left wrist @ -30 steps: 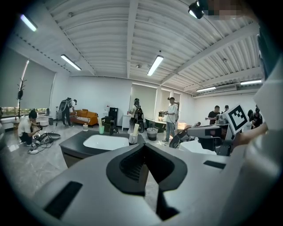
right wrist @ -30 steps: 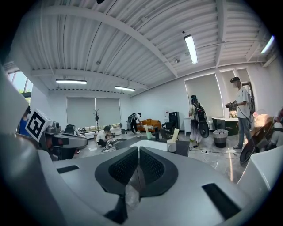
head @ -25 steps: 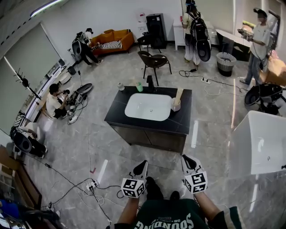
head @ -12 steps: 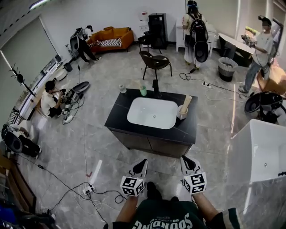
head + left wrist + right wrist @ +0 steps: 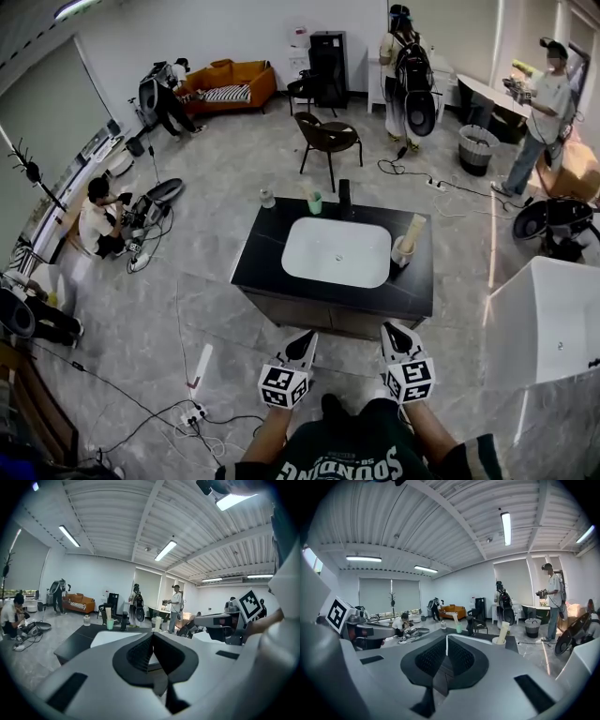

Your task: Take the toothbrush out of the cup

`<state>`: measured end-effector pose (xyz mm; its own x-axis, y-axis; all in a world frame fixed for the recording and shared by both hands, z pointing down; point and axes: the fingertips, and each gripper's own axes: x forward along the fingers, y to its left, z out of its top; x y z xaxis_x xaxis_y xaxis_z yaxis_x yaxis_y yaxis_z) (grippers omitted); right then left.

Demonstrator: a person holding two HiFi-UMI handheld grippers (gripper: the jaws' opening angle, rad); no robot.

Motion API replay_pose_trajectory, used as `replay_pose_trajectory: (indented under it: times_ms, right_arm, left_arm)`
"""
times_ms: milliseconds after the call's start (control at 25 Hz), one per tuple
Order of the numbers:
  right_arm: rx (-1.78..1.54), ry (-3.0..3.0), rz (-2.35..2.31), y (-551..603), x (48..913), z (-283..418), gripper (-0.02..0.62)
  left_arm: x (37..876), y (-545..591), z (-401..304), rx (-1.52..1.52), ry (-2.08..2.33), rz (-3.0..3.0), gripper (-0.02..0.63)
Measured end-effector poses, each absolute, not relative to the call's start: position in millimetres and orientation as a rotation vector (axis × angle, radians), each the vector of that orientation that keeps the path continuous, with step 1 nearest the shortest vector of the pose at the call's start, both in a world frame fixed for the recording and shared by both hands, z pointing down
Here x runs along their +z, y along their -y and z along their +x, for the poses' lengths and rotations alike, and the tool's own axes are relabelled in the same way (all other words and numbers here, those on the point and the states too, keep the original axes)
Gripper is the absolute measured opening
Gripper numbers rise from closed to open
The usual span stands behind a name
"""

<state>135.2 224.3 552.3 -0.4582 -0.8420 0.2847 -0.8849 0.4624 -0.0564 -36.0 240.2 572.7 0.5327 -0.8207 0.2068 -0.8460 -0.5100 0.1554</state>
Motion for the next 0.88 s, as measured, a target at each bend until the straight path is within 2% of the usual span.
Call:
replay_pose_trajectory:
  times_ms: [440, 880]
  right_arm:
    - [0.266, 2.483, 1.456, -187.5, 557.3, 71.6, 0.041]
    - [0.319, 2.46, 1.55, -99.8, 557.7, 86.3, 0.041]
  left_arm:
    - [568.8, -198.0, -86.8, 0.127, 1.405, 2.52, 0.011]
    - [567.0, -111.2, -78.6, 0.177, 1.353, 2.57, 0.012]
